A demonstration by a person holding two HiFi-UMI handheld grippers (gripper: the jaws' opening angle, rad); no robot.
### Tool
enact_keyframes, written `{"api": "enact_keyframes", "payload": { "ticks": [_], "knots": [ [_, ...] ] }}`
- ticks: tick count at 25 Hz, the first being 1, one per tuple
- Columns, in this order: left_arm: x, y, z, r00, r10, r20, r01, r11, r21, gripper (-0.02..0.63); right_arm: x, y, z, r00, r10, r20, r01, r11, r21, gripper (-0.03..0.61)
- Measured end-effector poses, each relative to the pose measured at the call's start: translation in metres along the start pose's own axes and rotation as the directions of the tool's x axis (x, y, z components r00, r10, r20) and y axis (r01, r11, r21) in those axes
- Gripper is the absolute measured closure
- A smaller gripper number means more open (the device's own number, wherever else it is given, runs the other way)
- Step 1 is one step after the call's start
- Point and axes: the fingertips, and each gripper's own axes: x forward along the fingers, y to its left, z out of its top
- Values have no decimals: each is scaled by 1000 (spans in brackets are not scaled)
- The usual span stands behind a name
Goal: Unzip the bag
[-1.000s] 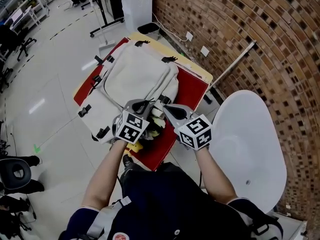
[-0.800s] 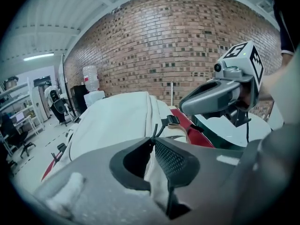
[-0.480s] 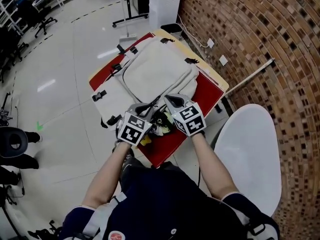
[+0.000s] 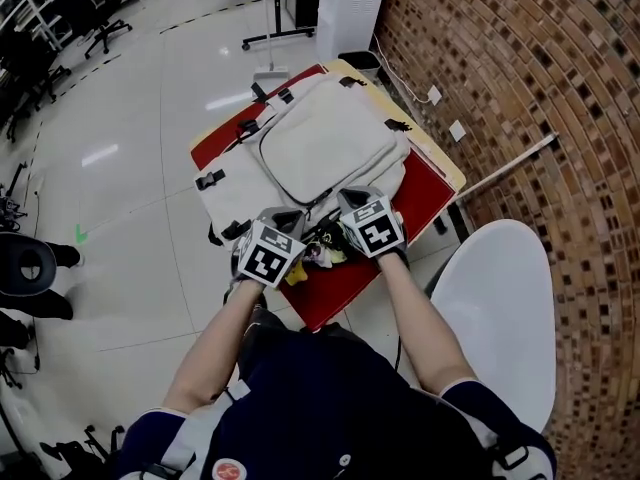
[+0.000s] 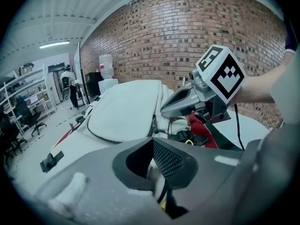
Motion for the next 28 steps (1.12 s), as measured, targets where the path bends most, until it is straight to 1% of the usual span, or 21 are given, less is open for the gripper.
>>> {"api": "enact_keyframes", "payload": {
  "ticks": [4,7,10,12,13,14,16,18,20,22,24,28],
  "knots": [
    [-10,10,-10,999,23,-31,-24,999,-37,614,2,-2,-2,1000,1,-10,-1,1000,-1,575],
    [-9,11,-9,1000,23,-8,-23,999,-40,614,1,-2,-1,1000,3,-15,-3,1000,-2,575],
    [-4,3,0,999,31,21,-30,999,-16,611,0,-1,-2,1000,8,-13,-8,1000,-5,575],
    [6,-5,6,999,26,23,-25,1000,-13,611,0,0,-2,1000,11,-9,-11,1000,-5,575],
    [12,-8,8,1000,16,18,-16,1000,-24,588,0,1,-2,1000,12,-7,-12,1000,-4,575],
    [18,-11,9,1000,8,11,-7,999,-39,520,-1,1,-2,1000,13,-5,-13,1000,-3,575],
    [28,-14,10,1000,7,-4,-7,998,-65,504,-1,1,-1,1000,14,-1,-14,1000,3,575],
    [35,-13,11,999,12,-35,-14,996,-86,500,-1,2,0,1000,14,3,-14,1000,8,575],
    [40,-14,9,995,11,-96,-19,996,-87,500,-2,2,0,1000,13,8,-13,1000,14,575],
    [46,-16,1,984,1,-178,-14,998,-69,501,-2,2,0,1000,15,11,-15,1000,21,575],
    [52,-18,-7,972,-9,-234,-7,998,-64,504,-3,2,0,1000,19,13,-19,1000,25,575],
    [63,-21,-16,968,-44,-248,16,993,-115,516,-2,3,-1,999,26,19,-26,999,25,575]
  ]
}}
